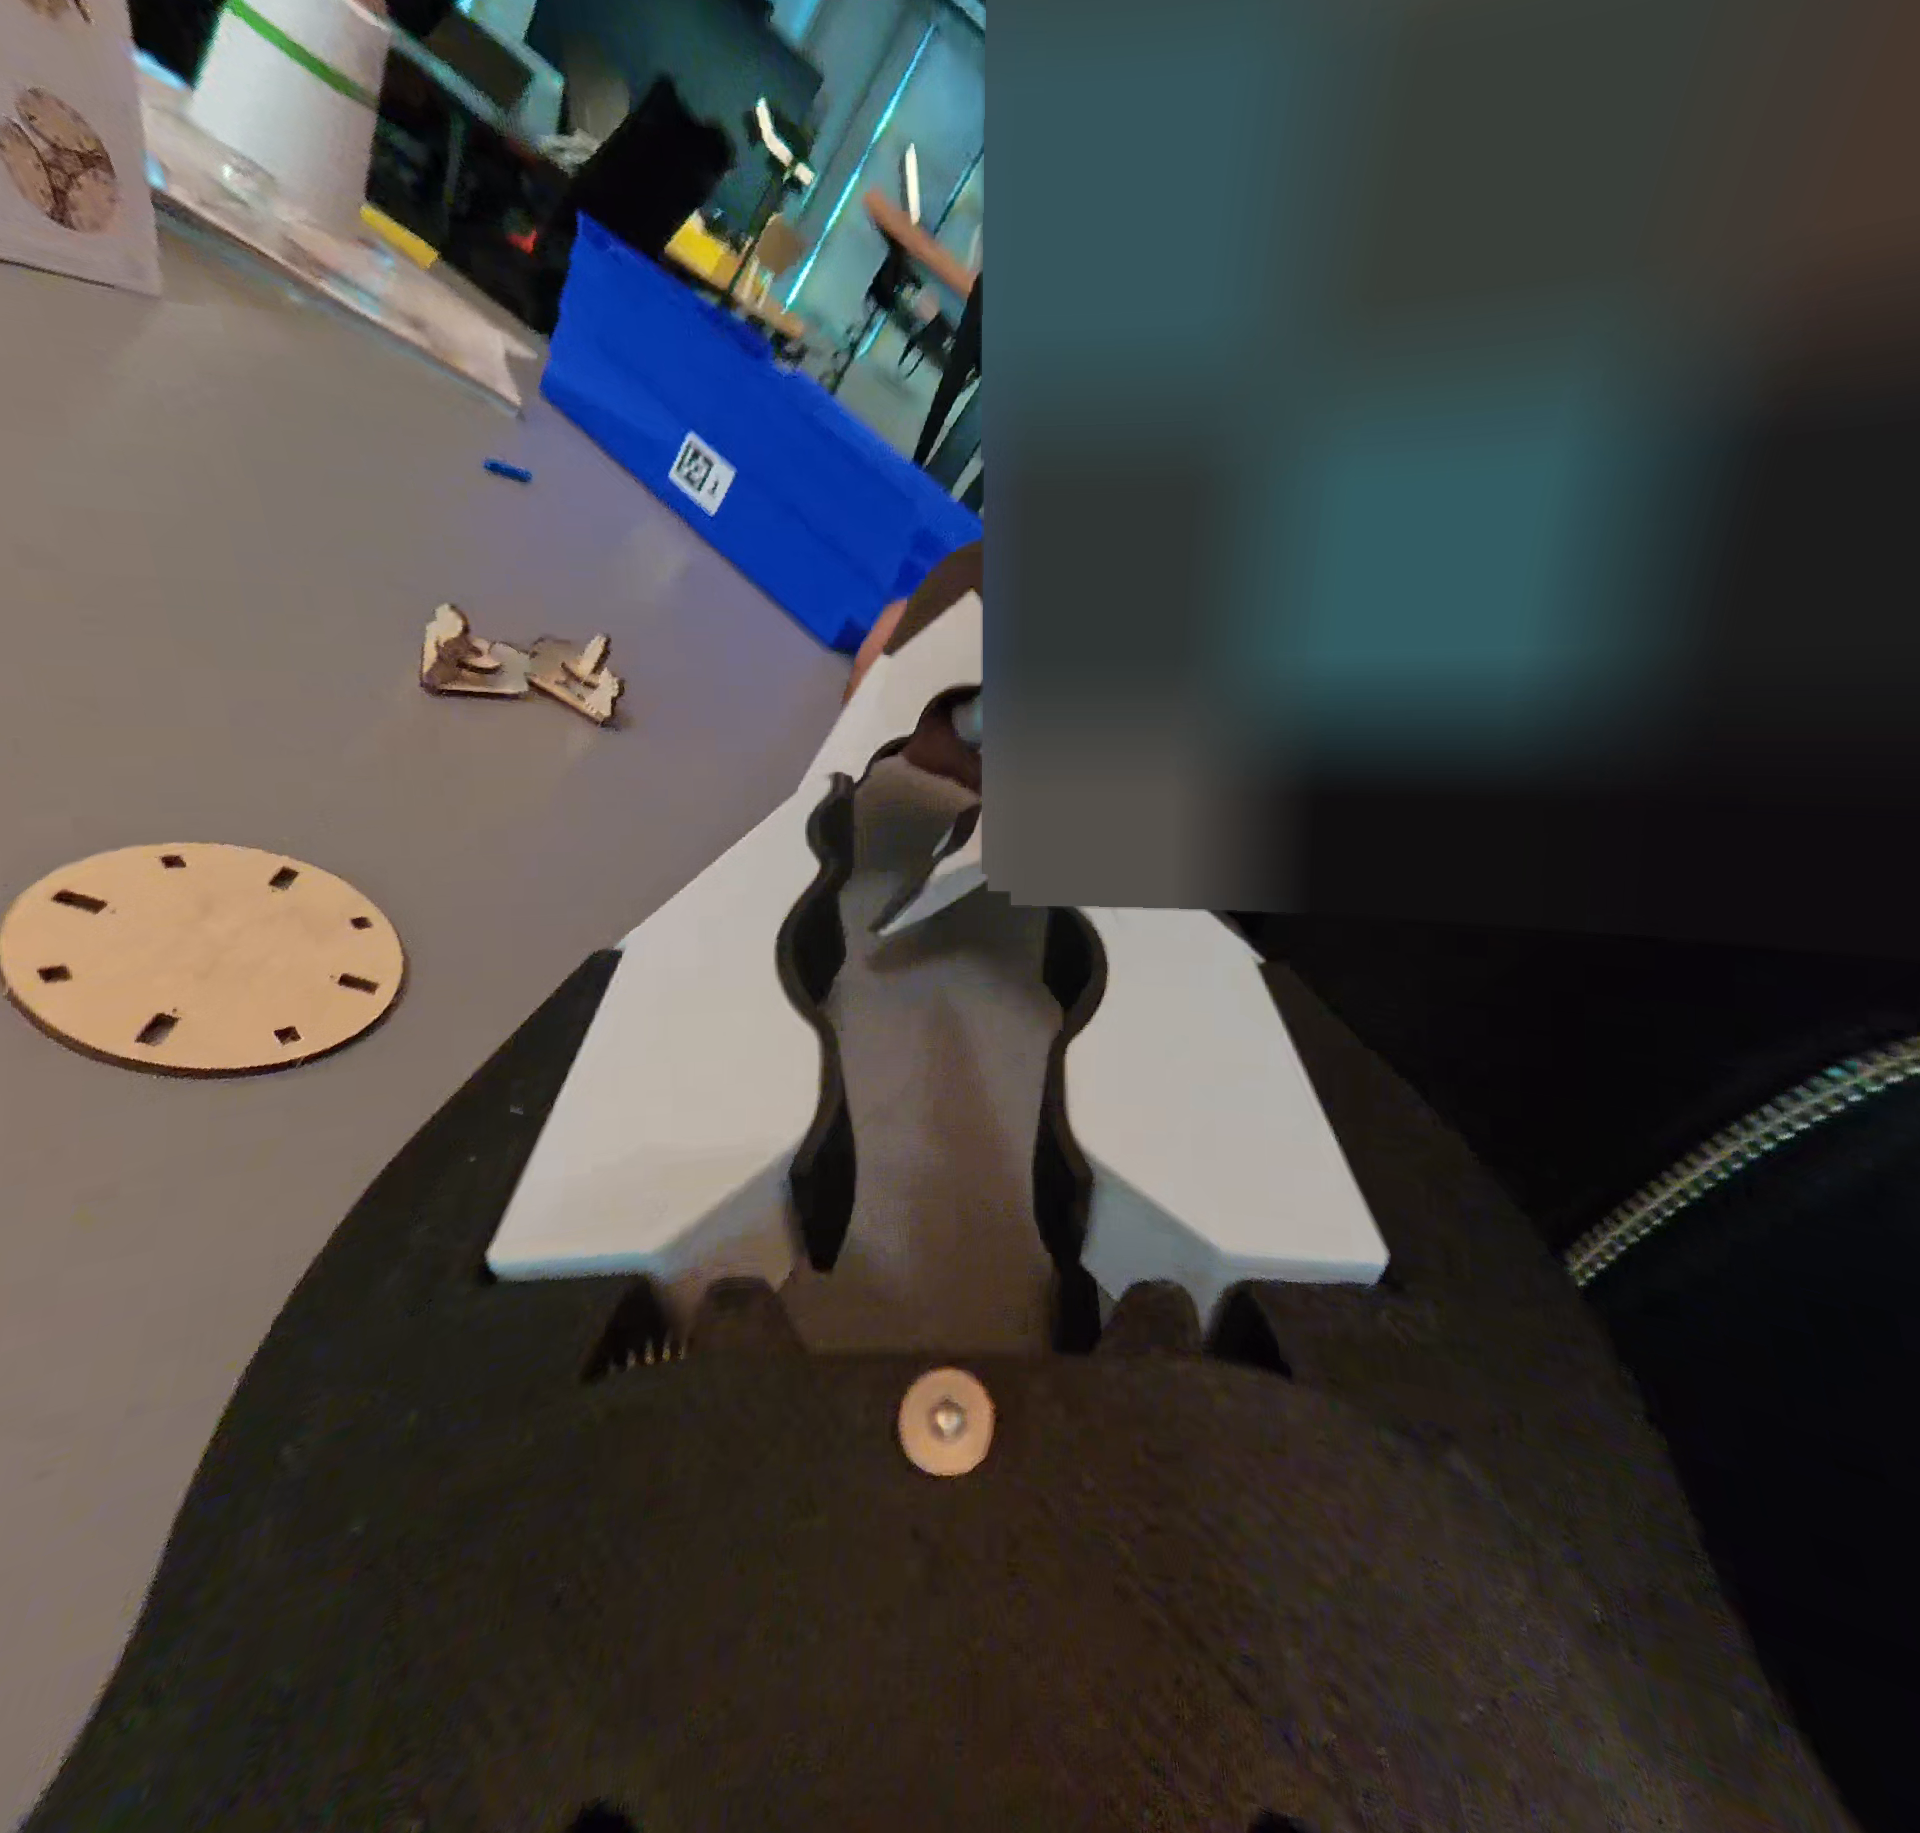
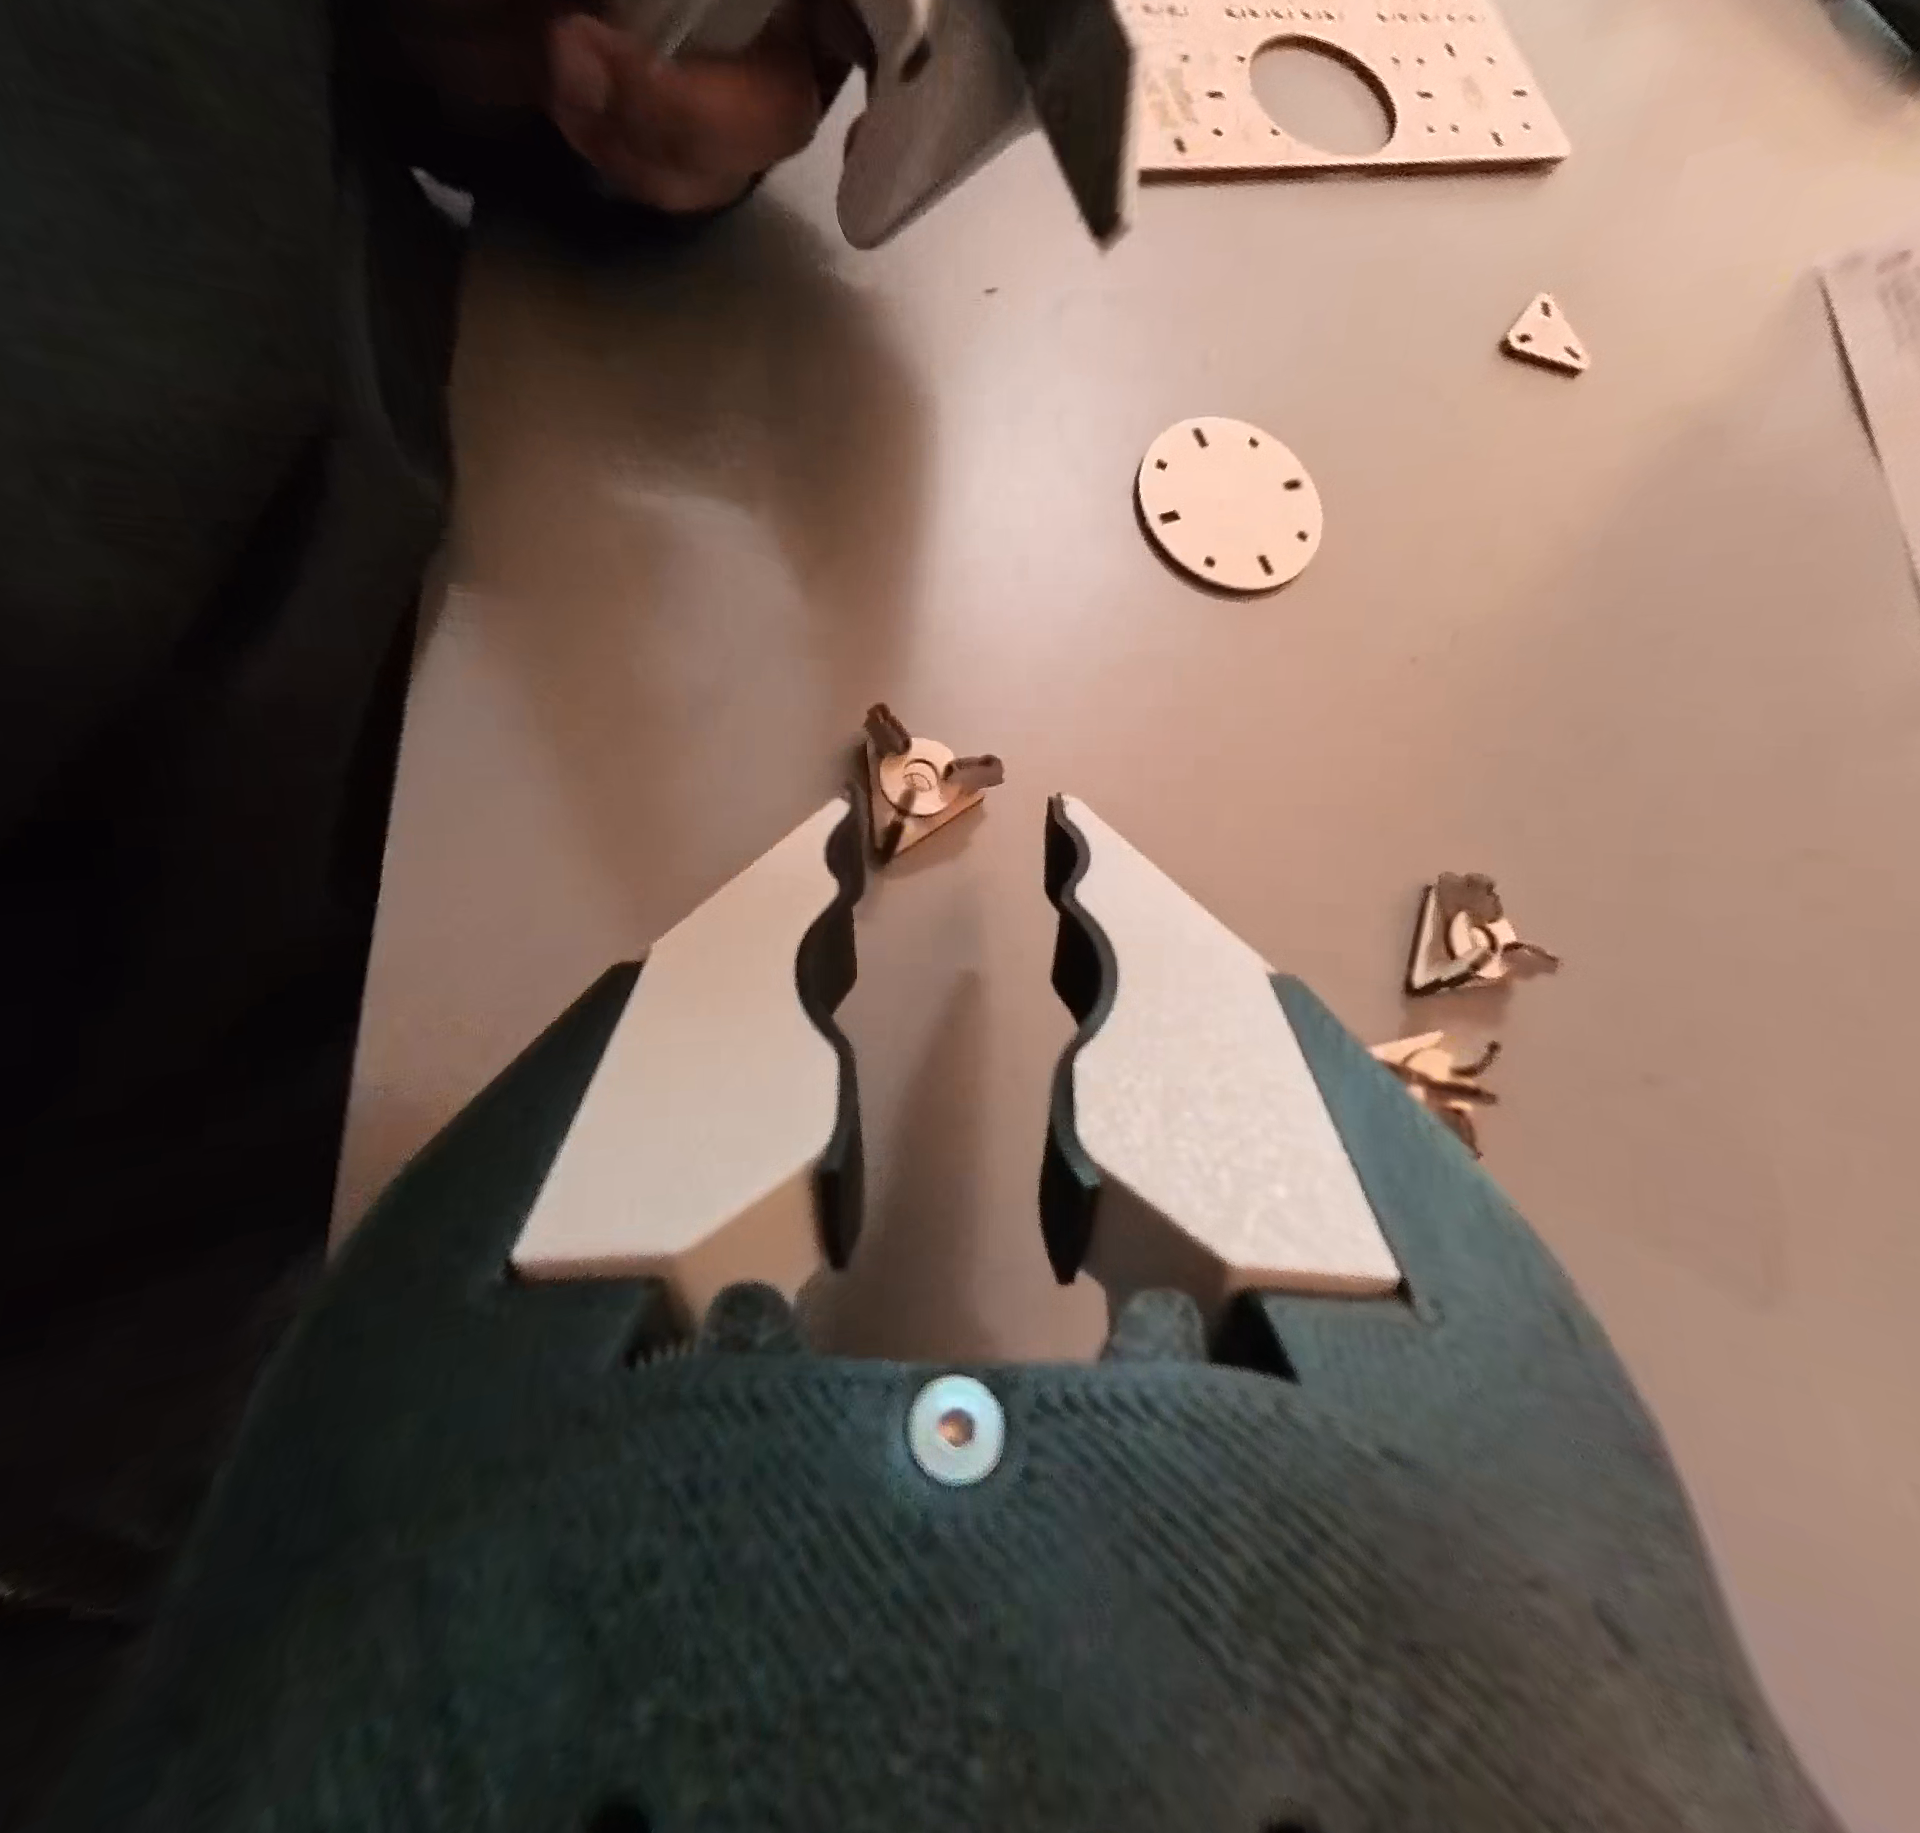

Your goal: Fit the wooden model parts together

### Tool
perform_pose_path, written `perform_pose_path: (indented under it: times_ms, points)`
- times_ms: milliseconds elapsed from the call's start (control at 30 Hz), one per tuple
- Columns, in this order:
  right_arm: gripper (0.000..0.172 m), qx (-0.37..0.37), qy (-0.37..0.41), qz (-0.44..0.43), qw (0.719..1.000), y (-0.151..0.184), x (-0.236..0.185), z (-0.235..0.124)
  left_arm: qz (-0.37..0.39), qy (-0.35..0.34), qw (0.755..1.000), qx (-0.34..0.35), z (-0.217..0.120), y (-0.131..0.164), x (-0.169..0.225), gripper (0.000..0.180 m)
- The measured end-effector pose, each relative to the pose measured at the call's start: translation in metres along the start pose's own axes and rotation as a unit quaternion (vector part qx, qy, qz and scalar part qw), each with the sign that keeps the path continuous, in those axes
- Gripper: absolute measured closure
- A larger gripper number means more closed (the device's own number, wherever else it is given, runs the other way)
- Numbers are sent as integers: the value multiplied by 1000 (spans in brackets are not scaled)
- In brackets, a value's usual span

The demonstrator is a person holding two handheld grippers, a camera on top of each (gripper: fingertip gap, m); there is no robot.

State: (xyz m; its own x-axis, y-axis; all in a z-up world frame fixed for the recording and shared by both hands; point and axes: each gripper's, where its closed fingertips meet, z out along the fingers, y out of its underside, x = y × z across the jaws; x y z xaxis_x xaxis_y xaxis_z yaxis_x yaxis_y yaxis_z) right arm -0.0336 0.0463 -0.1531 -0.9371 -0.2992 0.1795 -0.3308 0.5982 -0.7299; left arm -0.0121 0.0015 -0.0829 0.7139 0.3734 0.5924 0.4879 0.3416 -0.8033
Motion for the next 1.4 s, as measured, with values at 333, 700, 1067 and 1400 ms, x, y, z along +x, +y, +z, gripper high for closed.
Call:
perform_pose_path:
  times_ms: [333, 700, 1067, 1400]
  points:
    - [142, 45, -44, 52, 997, 5, -13, 5, 42, -104, 990, -88, 20, 31, -11, 140]
    - [162, 63, -17, 124, 990, 12, -4, -3, 18, -159, 968, -194, 33, 60, -33, 140]
    - [164, 9, -79, 146, 986, 23, -15, 10, 25, -174, 959, -221, 34, 69, -36, 141]
    - [170, 6, -55, 139, 989, 22, -18, 12, 38, -176, 953, -244, 32, 79, -30, 140]
